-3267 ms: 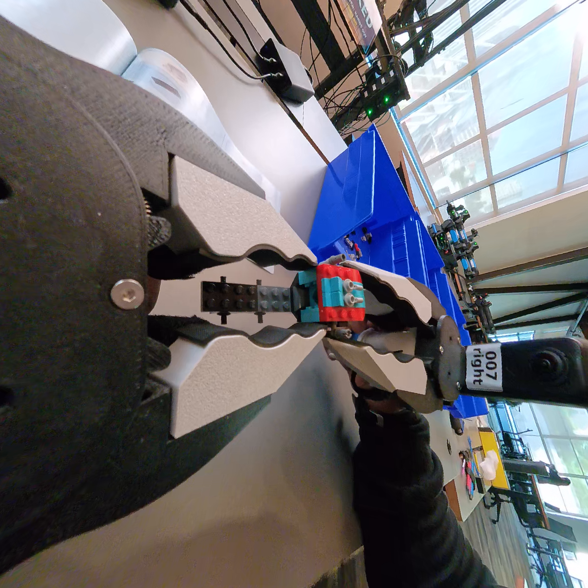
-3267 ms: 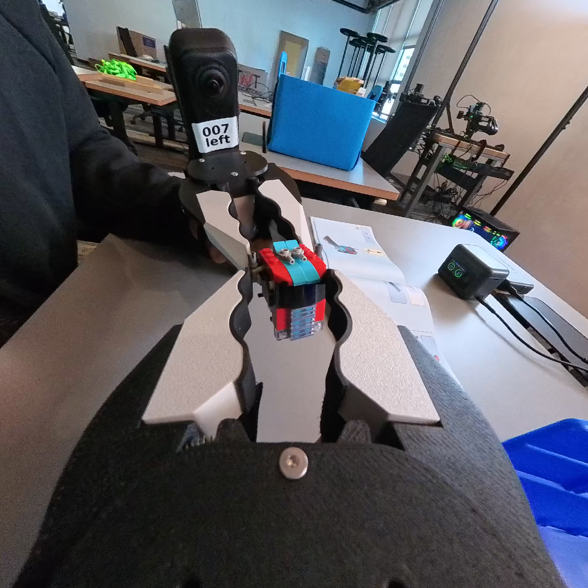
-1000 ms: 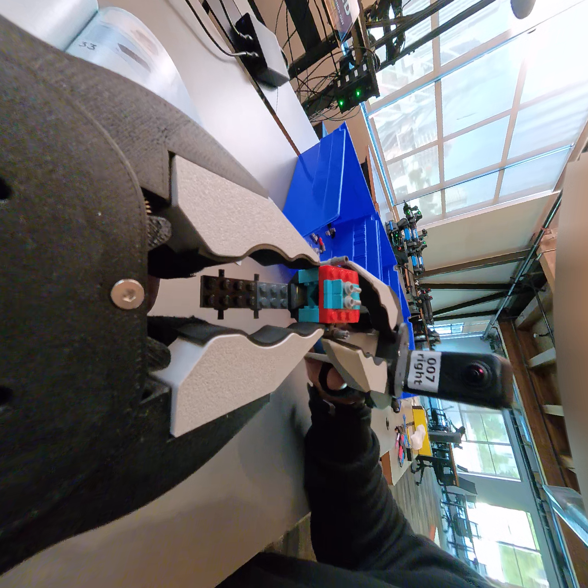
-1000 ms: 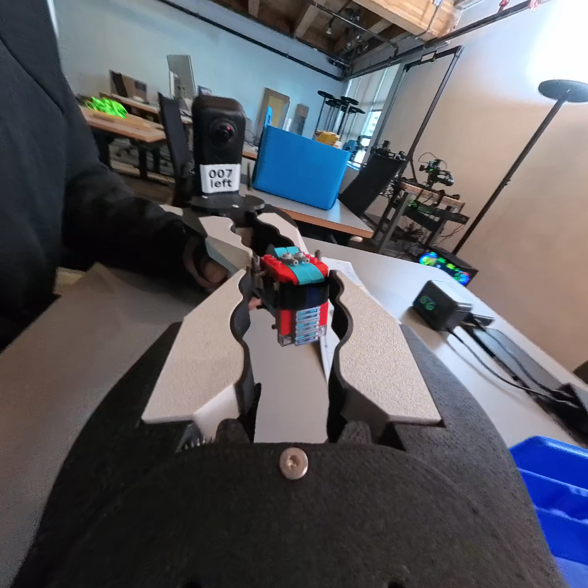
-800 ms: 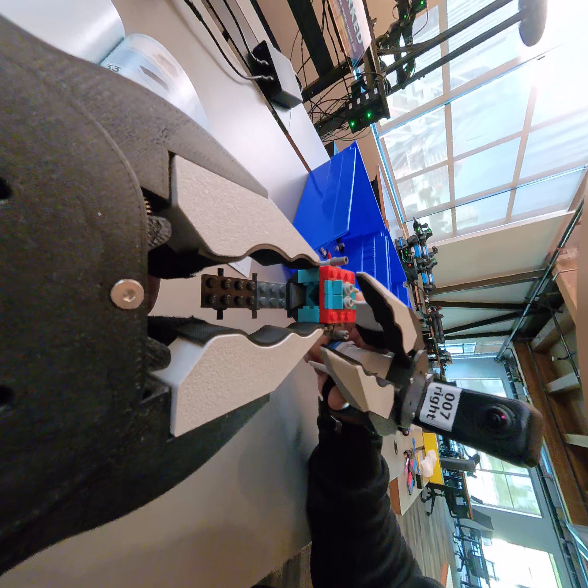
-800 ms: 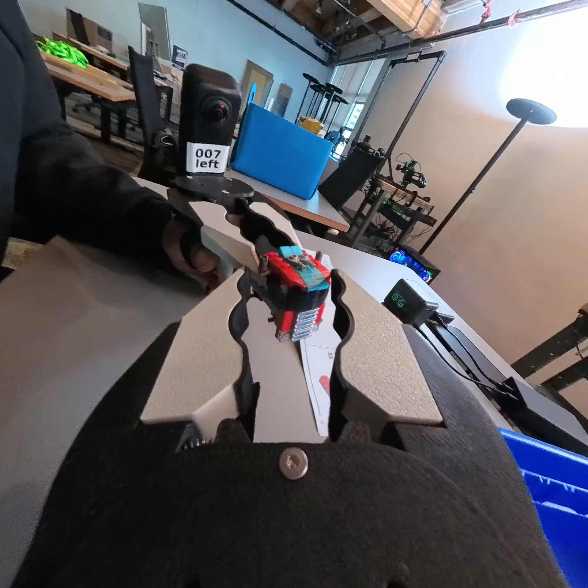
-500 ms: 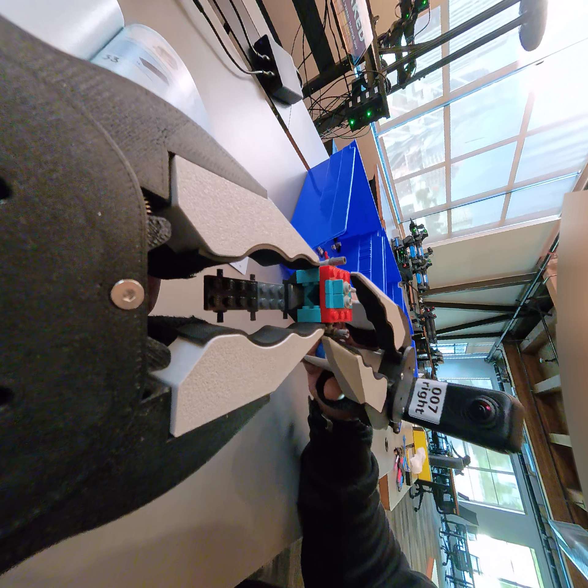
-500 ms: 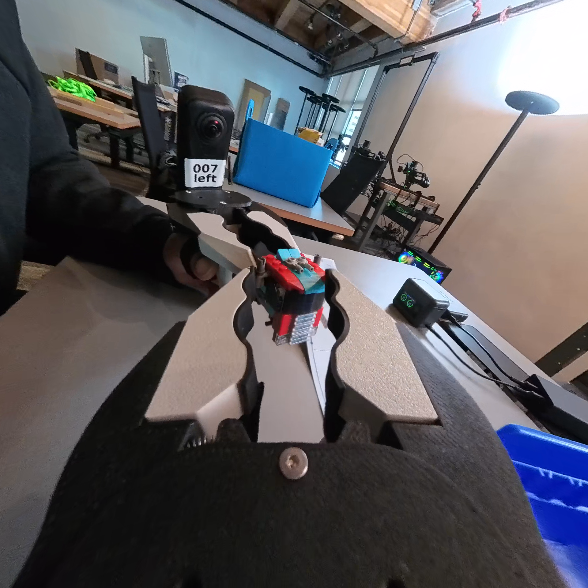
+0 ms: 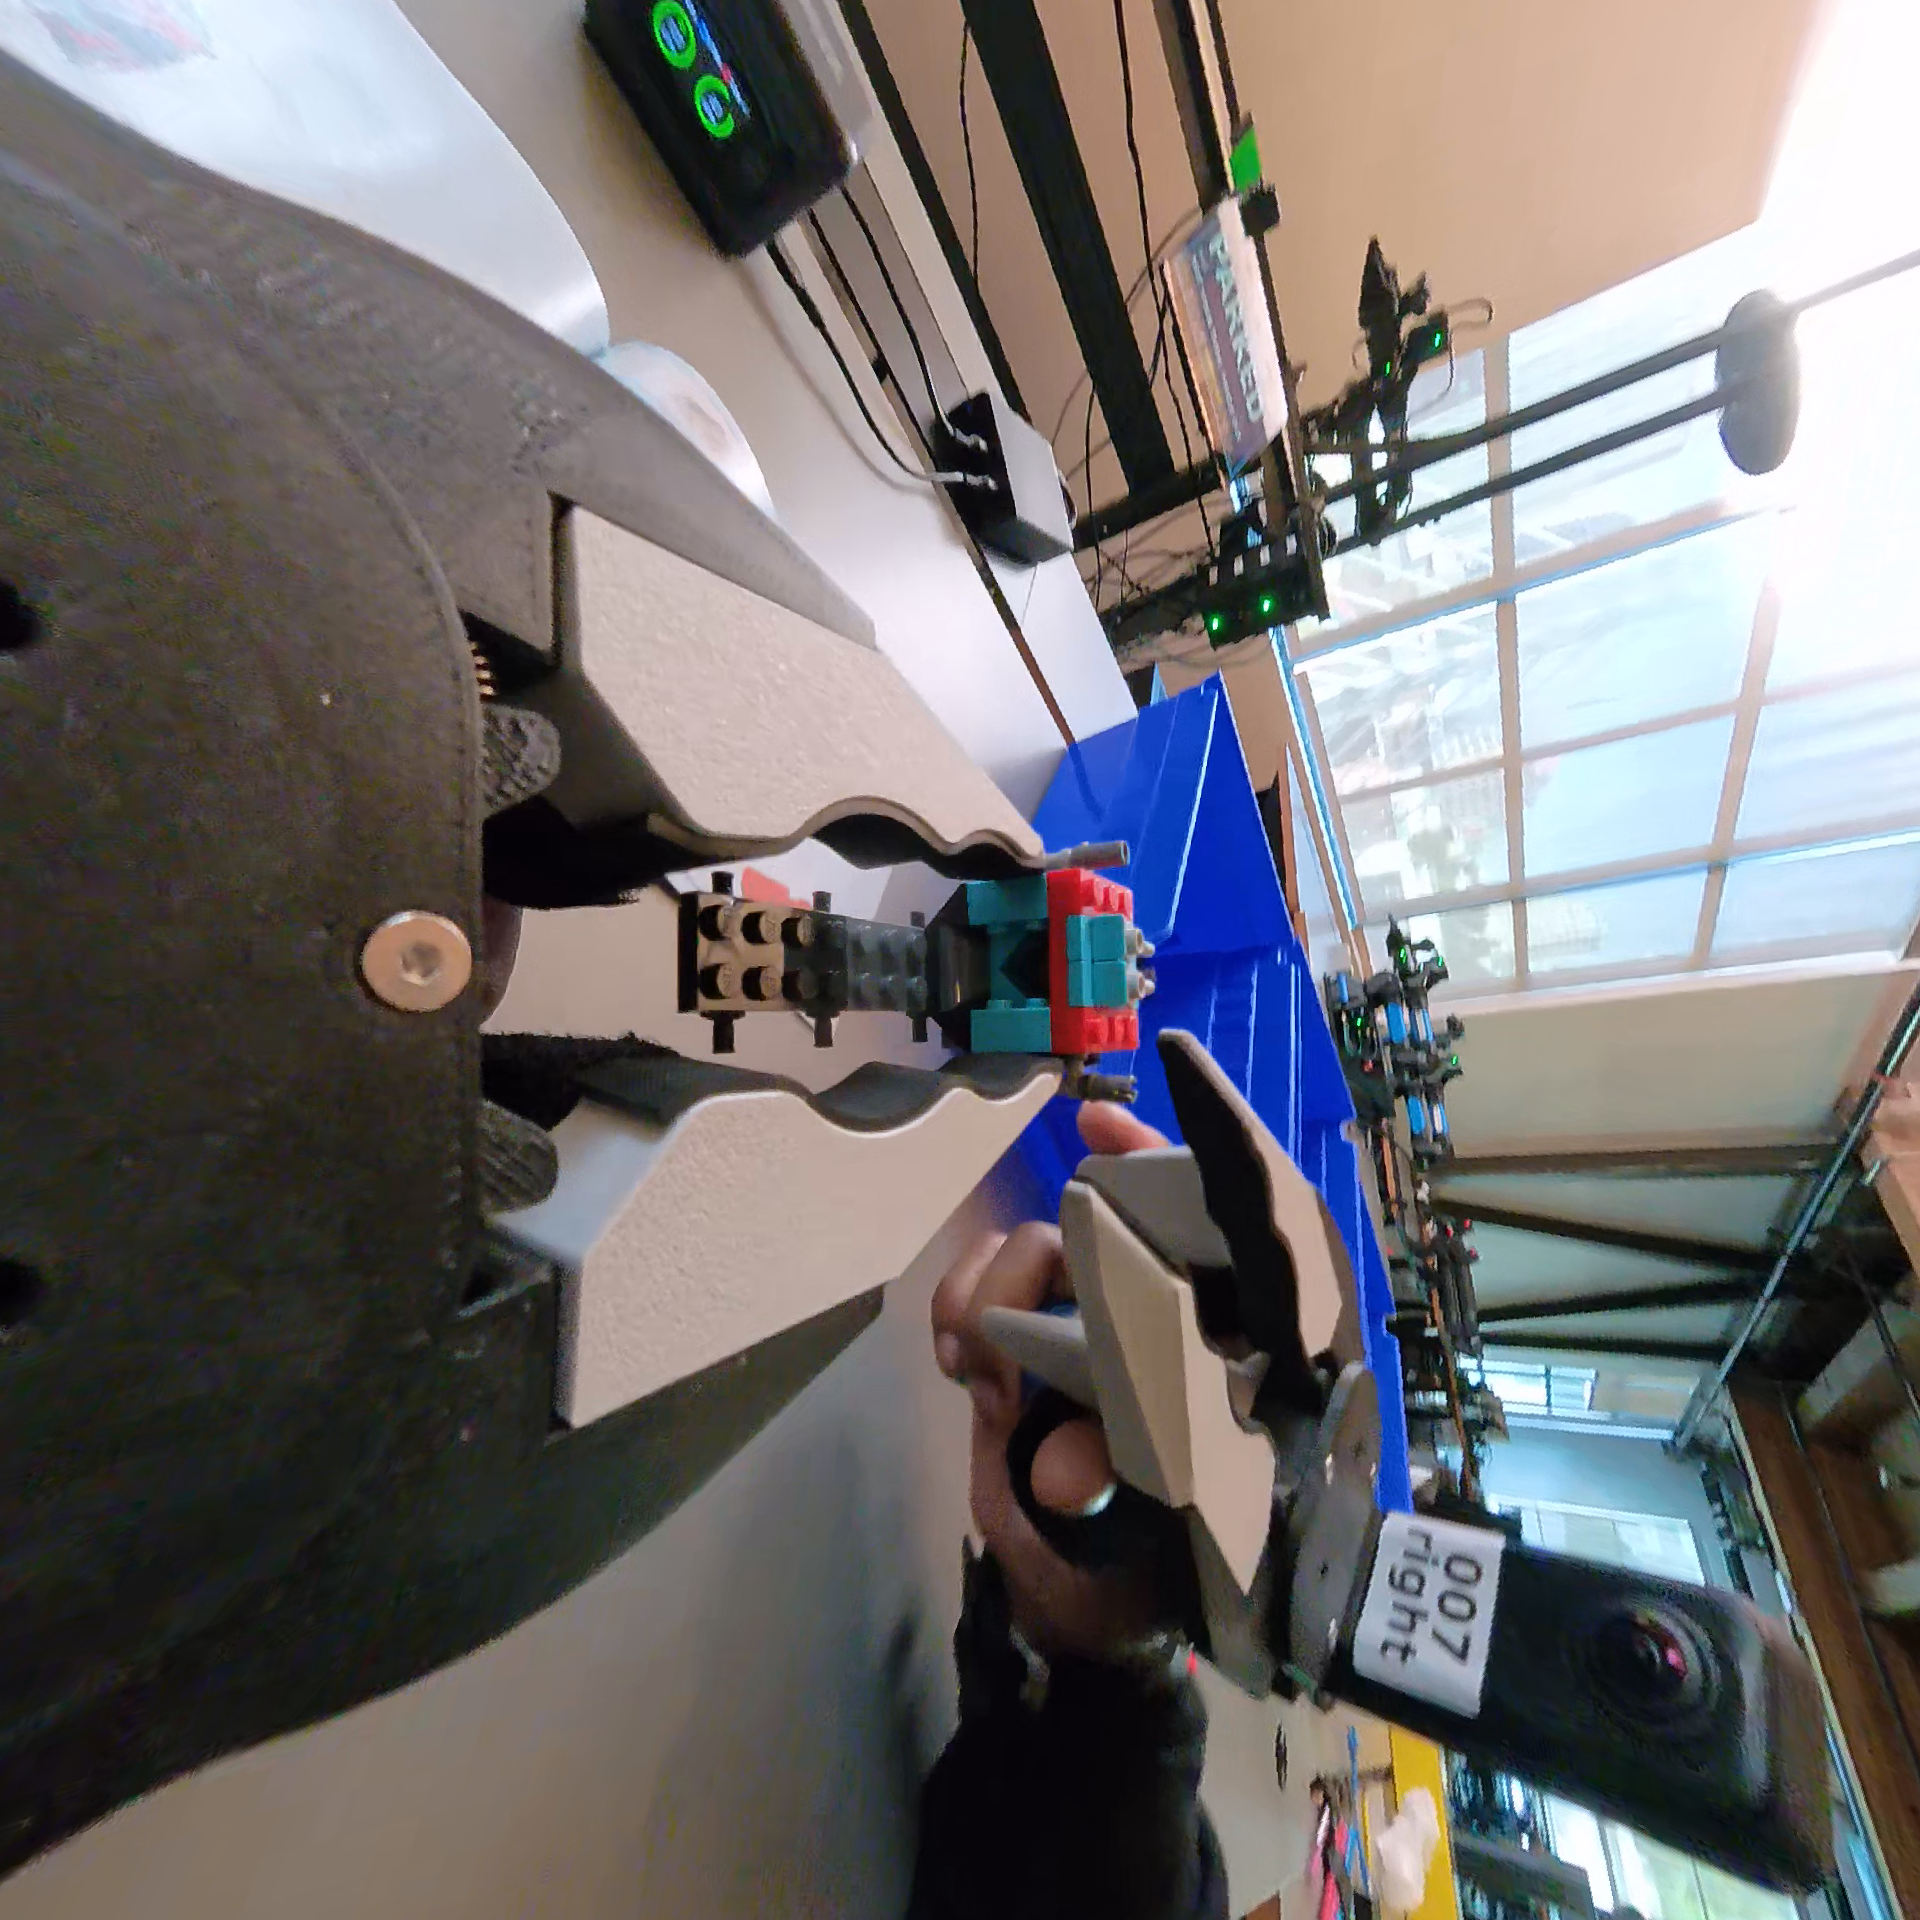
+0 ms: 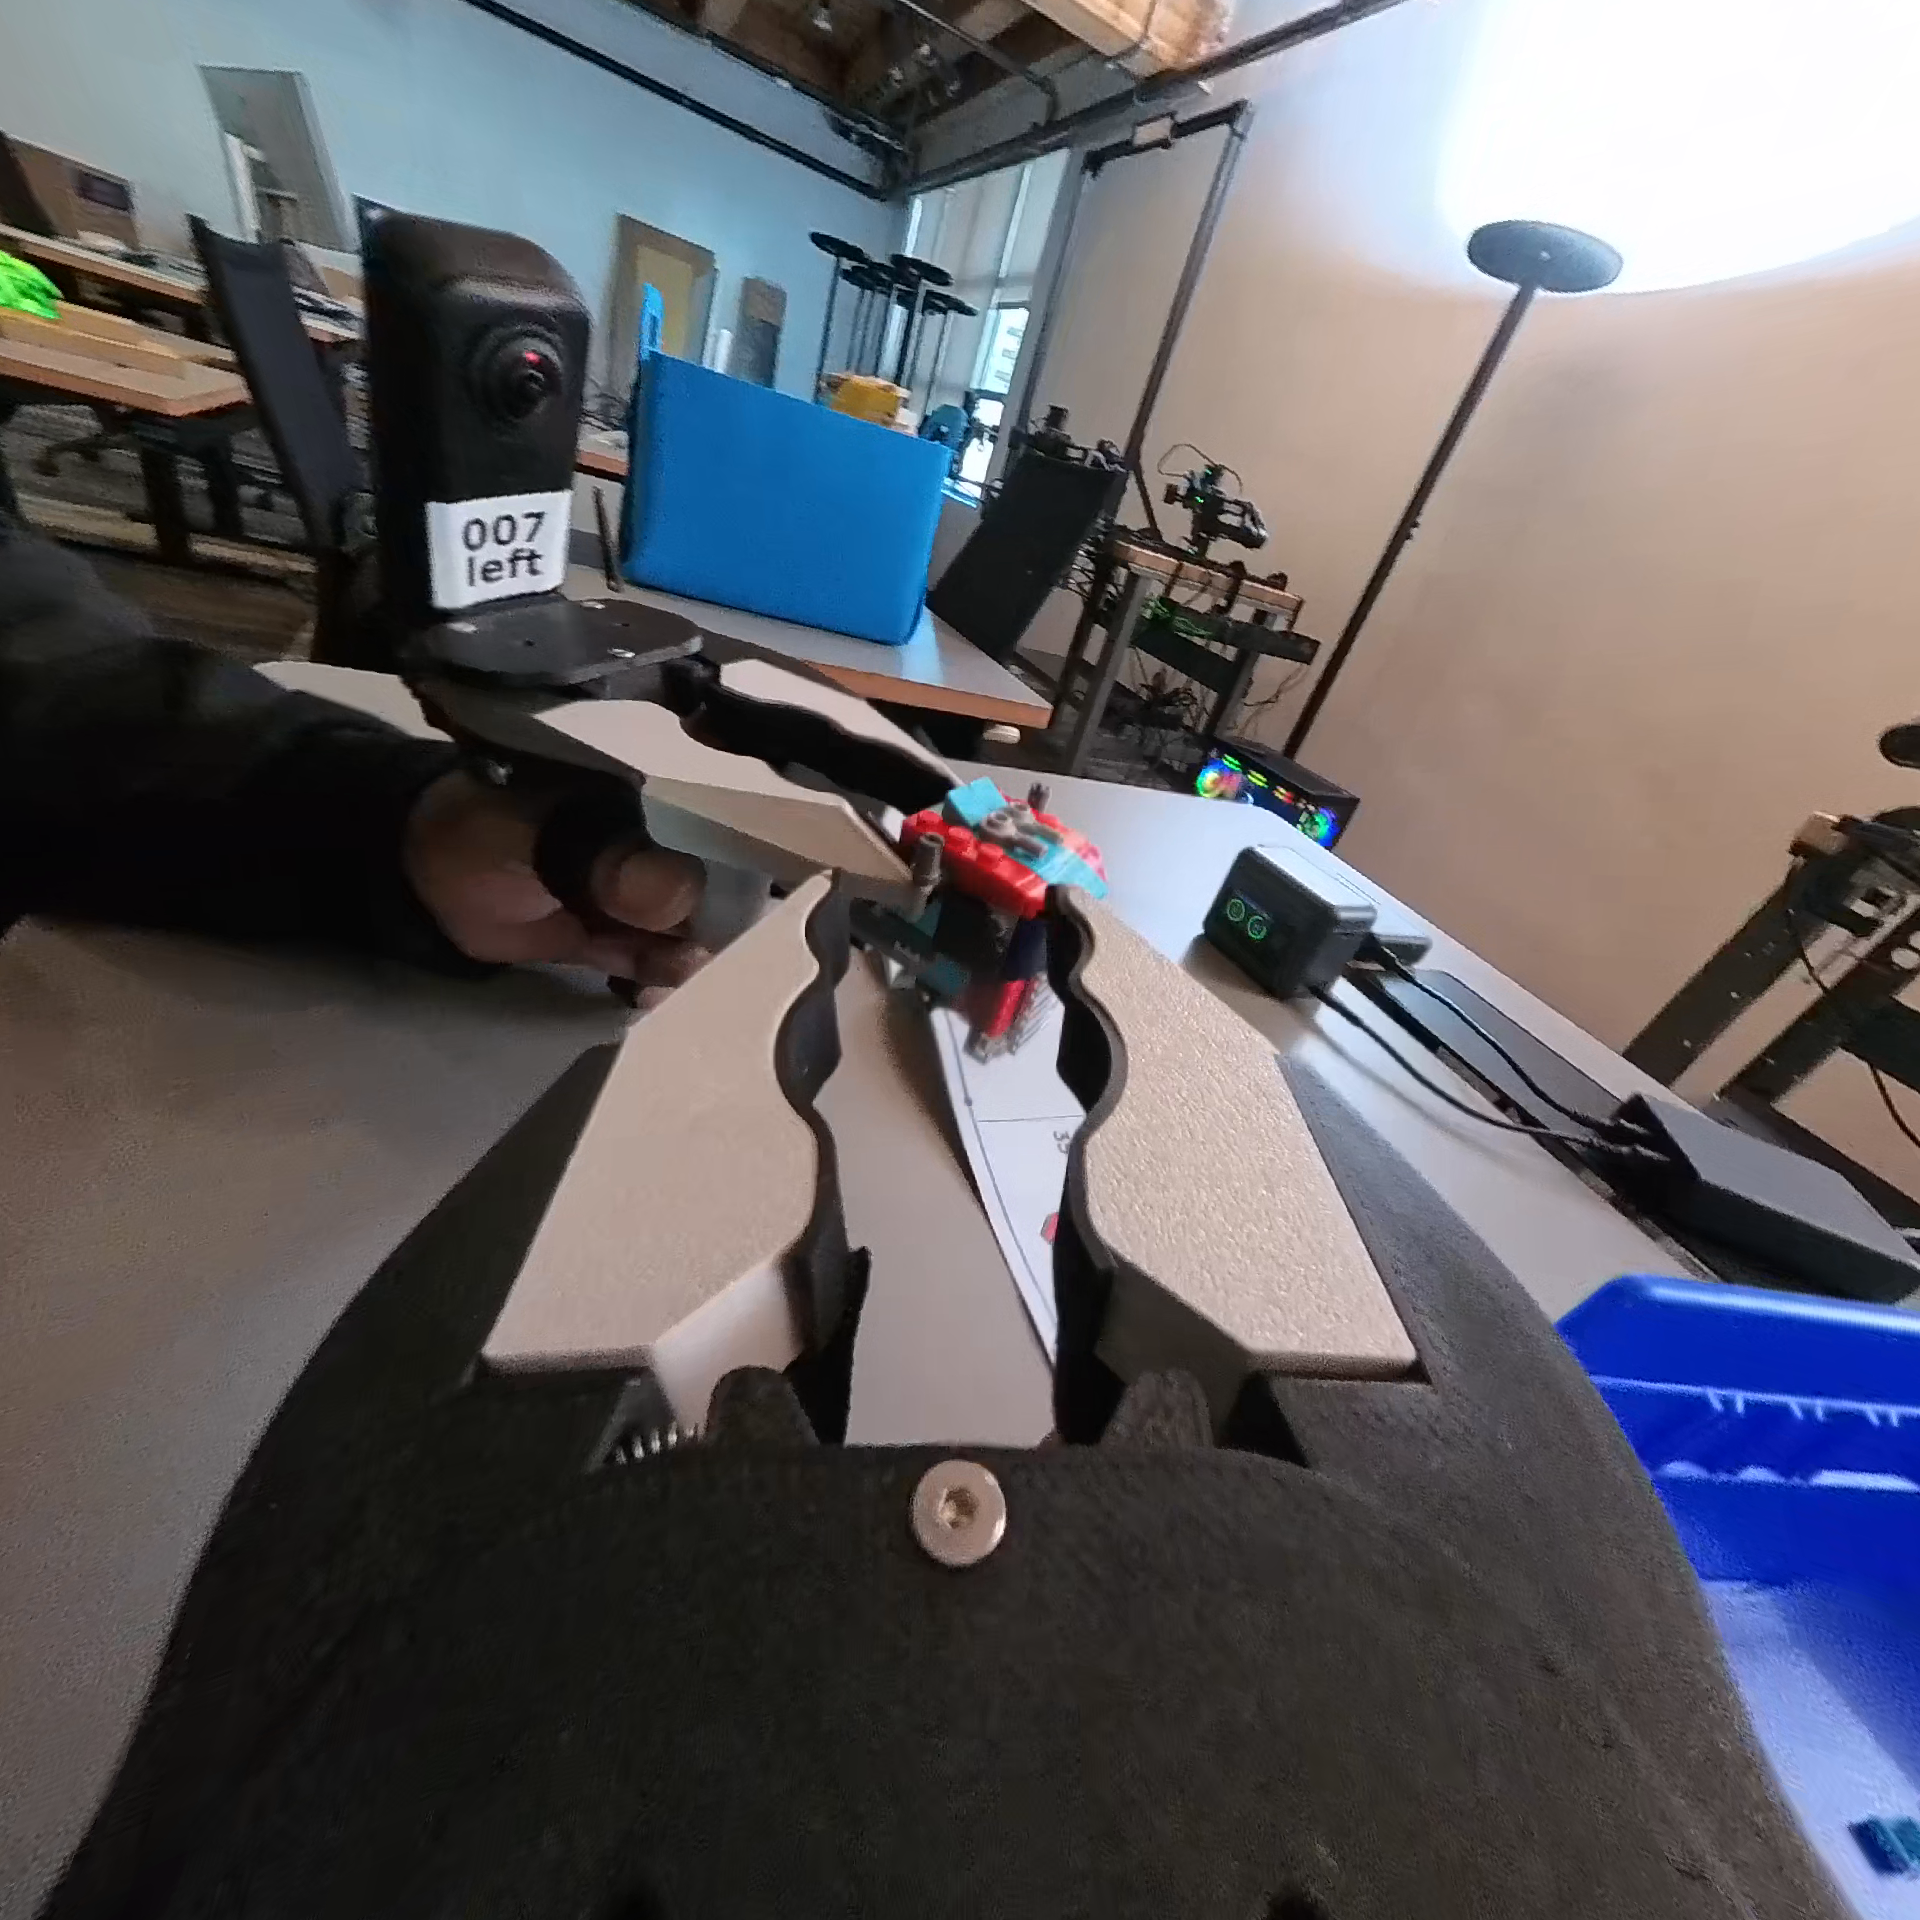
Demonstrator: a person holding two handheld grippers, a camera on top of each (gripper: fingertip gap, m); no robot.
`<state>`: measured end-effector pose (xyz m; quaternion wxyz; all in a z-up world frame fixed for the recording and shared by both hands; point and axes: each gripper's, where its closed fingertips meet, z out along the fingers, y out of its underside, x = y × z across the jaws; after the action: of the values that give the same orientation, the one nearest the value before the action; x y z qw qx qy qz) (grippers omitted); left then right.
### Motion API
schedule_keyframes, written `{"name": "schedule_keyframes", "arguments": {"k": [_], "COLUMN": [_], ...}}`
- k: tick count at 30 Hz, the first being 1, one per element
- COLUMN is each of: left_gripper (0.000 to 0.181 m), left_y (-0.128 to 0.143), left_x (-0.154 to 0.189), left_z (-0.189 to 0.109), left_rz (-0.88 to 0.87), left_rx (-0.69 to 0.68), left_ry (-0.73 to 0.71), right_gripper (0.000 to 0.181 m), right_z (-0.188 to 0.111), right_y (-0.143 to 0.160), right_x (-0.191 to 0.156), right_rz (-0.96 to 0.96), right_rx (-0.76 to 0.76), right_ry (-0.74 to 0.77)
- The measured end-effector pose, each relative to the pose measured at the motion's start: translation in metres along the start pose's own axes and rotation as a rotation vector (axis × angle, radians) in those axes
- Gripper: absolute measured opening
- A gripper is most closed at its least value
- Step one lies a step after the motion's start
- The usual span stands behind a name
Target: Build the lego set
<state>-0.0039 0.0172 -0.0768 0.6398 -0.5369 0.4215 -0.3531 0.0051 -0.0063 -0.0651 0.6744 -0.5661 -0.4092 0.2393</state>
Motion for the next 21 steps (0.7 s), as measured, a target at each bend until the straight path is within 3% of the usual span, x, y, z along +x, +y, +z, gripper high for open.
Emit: {"name": "schedule_keyframes", "arguments": {"k": [7,21], "left_gripper": [0.033,0.033], "left_y": [-0.007,-0.001], "left_x": [-0.007,-0.004], "left_z": [-0.005,-0.002], "left_rz": [0.108,0.221], "left_rx": [0.02,-0.015], "left_ry": [-0.109,-0.151], "right_gripper": [0.018,0.009], "right_z": [0.009,0.012], "right_y": [-0.001,0.009], "right_x": [-0.006,-0.004], "right_rz": [0.033,0.186], "right_rx": [-0.028,-0.055], "right_ry": [0.068,0.058]}}
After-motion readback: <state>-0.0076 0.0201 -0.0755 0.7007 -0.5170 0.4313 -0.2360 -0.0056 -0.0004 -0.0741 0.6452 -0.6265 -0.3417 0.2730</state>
